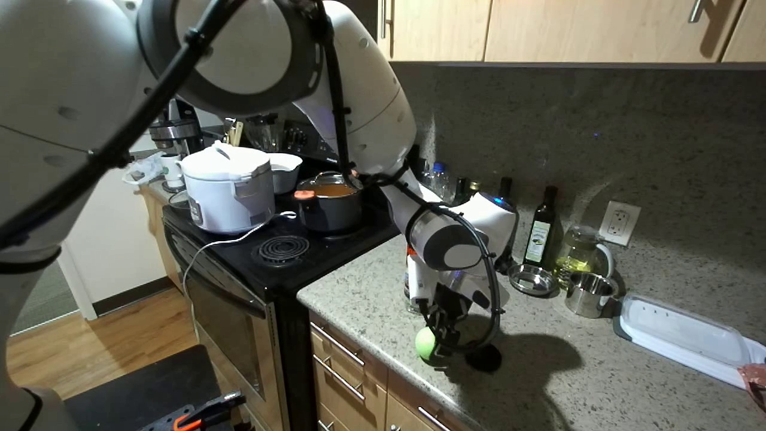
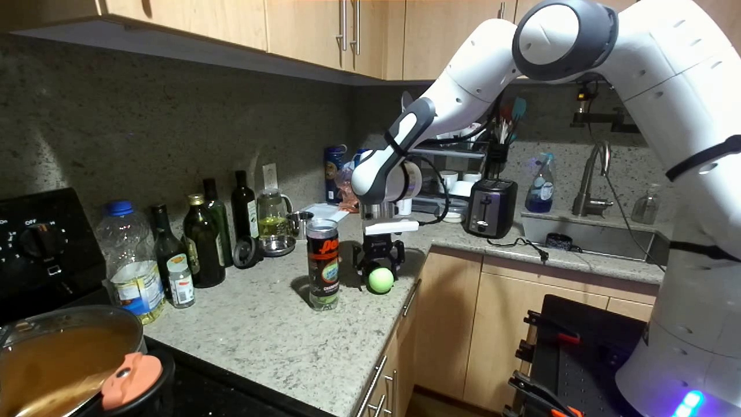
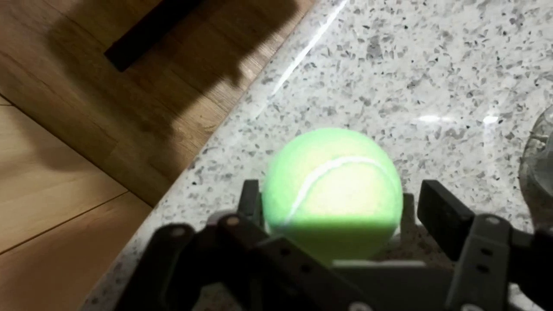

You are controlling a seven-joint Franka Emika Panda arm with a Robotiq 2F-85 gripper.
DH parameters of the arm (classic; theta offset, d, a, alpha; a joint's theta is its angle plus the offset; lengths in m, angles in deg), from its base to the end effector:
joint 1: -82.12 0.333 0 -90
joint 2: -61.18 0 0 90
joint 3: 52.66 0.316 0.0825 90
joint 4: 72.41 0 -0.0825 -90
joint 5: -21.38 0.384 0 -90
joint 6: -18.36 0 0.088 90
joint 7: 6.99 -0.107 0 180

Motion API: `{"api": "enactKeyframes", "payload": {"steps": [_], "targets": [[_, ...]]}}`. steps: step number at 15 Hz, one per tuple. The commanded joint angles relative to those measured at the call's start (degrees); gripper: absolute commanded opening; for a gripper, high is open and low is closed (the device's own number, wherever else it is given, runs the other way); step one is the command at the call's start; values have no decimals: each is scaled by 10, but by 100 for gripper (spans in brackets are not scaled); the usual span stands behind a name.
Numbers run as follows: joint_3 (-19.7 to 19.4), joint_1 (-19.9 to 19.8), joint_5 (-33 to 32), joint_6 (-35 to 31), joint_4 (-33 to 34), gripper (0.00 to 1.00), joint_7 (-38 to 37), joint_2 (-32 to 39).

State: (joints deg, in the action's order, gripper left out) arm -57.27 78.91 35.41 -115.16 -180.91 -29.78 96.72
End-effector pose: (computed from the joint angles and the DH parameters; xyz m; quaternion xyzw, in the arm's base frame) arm 0.6058 -0.0780 0.1598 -0.9327 0.3449 0.0951 0.0448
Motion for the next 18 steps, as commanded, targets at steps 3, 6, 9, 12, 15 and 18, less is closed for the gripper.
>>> {"api": "enactKeyframes", "payload": {"steps": [3, 6, 9, 12, 15, 18], "targets": [[4, -5, 19, -3, -3, 46, 9, -5], [3, -1, 15, -2, -4, 42, 7, -8], [3, 1, 14, 7, -9, 42, 7, -24], [1, 5, 6, 25, -6, 42, 3, -39], [-3, 12, -3, 41, -3, 42, -5, -59], [-5, 18, -12, 55, -4, 42, -11, -83]]}}
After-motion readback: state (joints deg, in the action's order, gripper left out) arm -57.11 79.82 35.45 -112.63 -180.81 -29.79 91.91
